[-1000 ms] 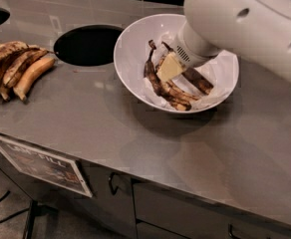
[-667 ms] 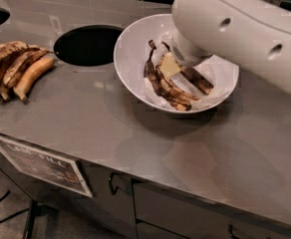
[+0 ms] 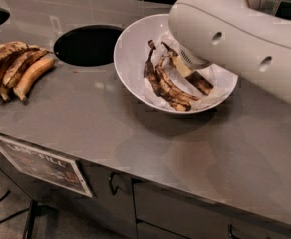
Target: Pick banana from white bowl
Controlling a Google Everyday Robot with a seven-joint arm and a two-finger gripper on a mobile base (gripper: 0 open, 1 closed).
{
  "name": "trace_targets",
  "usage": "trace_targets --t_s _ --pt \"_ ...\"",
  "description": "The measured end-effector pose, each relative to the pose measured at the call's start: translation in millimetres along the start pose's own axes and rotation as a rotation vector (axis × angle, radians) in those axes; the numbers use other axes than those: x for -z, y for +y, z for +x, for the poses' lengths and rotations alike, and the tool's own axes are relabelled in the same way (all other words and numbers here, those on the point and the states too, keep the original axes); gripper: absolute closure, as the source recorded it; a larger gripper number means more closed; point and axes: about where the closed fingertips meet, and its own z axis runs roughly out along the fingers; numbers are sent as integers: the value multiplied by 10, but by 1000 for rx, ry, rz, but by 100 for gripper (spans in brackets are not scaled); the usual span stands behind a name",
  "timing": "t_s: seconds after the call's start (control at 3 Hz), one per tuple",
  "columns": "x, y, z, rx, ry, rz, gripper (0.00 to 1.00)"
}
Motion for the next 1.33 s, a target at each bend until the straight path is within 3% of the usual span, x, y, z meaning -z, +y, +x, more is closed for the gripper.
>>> trace_targets --t_s 0.33,0.67,1.0,1.33 --pt "-59 -6 74 12 33 11 44" --pt "-136 40 77 37 53 -5 45" --pt "-224 154 40 69 58 -52 46" --pt "-223 155 39 69 57 -52 46"
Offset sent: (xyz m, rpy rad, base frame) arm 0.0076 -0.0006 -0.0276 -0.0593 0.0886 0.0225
